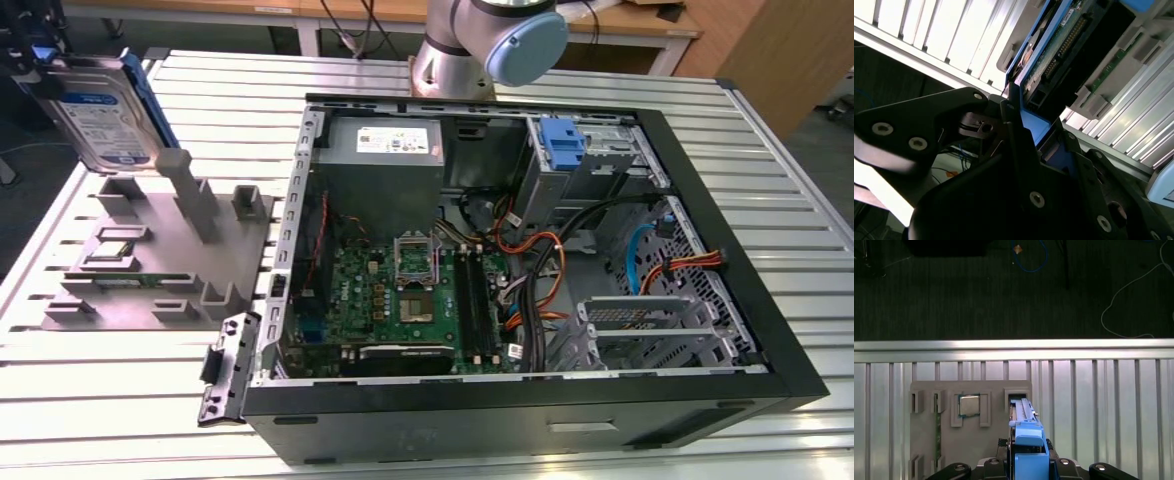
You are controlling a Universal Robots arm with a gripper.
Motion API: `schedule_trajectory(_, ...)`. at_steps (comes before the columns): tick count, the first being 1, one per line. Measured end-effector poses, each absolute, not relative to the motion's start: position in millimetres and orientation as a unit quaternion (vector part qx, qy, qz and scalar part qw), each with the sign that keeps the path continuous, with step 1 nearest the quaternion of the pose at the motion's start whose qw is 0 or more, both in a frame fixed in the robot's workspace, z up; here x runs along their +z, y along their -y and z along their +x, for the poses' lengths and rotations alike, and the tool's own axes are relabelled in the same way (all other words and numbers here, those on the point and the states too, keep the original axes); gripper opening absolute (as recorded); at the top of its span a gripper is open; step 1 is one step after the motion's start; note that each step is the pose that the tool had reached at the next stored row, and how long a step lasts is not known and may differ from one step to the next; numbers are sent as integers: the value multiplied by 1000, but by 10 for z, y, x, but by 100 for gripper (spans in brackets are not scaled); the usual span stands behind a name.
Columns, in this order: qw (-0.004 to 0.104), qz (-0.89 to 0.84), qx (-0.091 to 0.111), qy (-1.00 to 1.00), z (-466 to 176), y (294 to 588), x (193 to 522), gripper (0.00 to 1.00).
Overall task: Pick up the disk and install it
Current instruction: 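Pick up the disk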
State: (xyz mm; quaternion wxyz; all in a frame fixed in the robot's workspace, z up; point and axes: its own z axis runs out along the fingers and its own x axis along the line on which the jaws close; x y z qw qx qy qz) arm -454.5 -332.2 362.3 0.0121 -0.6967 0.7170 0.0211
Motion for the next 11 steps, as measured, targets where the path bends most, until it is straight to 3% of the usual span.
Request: schedule_trajectory(11, 12, -697, 21, -717, -4545, 3322, 3663, 36)
